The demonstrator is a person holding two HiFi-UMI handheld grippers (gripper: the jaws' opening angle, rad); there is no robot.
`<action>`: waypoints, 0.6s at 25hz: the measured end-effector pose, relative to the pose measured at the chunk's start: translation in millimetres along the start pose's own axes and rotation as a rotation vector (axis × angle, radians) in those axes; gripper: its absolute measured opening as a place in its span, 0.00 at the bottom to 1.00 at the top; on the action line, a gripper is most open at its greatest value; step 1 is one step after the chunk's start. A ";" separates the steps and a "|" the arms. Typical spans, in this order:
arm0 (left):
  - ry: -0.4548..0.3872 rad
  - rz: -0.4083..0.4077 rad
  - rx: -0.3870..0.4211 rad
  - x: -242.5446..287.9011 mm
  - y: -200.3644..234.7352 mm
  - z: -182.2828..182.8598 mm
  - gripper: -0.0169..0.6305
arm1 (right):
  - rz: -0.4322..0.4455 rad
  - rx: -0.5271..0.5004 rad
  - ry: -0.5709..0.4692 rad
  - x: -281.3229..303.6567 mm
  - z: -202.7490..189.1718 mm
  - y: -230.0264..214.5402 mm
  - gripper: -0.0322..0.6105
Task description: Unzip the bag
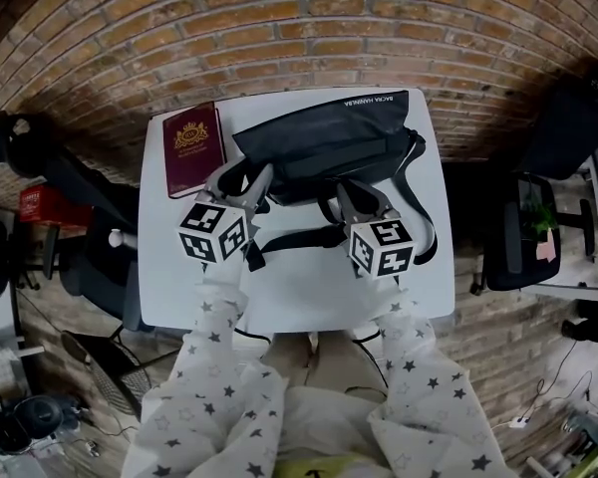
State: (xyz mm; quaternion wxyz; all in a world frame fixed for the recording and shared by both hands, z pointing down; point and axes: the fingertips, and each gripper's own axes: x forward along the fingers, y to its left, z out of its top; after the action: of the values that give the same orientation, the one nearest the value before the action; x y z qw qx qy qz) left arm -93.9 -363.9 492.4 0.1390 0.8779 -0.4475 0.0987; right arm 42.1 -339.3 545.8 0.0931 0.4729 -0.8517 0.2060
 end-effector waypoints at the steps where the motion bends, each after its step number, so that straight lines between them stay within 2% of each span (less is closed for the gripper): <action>1: -0.001 0.002 -0.003 -0.2 0.7 0.1 0.23 | -0.009 0.002 -0.002 -1.1 0.9 -3.5 0.08; 11: -0.003 0.032 -0.017 -3.9 6.1 0.5 0.23 | -0.044 0.005 -0.015 -6.8 8.1 -20.6 0.08; 15: 0.004 0.045 -0.029 -2.2 8.1 1.3 0.23 | -0.094 0.038 -0.022 -10.9 11.3 -37.5 0.08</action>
State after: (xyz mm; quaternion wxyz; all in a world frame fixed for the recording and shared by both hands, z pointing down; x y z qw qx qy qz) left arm -101.7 -367.2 491.8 0.1505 0.8652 -0.4684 0.0970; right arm 80.0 -353.5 541.6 0.0842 0.5162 -0.8255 0.2121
